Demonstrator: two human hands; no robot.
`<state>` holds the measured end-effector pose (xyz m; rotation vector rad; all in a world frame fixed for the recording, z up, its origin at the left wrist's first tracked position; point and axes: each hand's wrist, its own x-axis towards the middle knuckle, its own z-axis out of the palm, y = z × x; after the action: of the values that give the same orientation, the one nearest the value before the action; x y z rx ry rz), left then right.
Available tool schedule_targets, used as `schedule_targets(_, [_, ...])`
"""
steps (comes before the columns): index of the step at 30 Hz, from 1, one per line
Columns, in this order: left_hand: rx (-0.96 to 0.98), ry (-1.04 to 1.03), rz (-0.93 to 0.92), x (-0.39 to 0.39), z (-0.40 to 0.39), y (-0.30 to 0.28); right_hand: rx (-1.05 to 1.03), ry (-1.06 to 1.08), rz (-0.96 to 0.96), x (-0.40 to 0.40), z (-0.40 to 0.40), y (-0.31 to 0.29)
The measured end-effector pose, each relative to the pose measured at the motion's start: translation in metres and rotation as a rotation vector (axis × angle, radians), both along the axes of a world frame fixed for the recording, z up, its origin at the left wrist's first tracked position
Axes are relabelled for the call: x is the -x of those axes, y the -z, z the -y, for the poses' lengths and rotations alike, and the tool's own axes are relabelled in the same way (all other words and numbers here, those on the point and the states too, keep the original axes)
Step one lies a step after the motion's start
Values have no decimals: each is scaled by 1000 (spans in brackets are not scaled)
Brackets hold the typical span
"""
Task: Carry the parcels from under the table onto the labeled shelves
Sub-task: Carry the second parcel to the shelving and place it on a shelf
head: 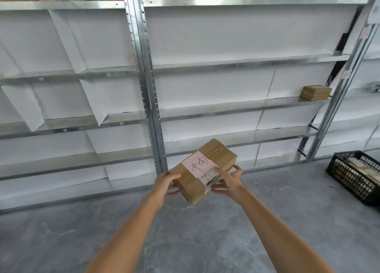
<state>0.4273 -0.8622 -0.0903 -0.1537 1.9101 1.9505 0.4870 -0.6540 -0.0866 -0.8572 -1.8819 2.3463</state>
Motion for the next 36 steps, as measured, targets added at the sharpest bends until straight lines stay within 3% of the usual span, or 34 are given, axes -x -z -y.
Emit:
schedule_targets(3, [-5, -49, -13, 41, -28, -8, -110, -1, 56, 29, -27, 2])
schedule_targets(9, [-6, 49, -39, 146, -86, -5, -261, 29, 130, 95, -100, 17])
schedule_targets(13, [-14, 145, -34, 211, -140, -1, -175, 145, 71, 140, -144, 21])
schedule_targets(17, [-22, 229, -112, 258, -209, -9, -262, 333, 69, 177, -183, 19])
schedule_targets(26, [250, 635, -298, 303, -388, -3, -603, 463, 174, 182, -310, 22])
schedule_targets(36, [242, 782, -397, 321, -621, 3, -554, 633, 194, 187, -517, 23])
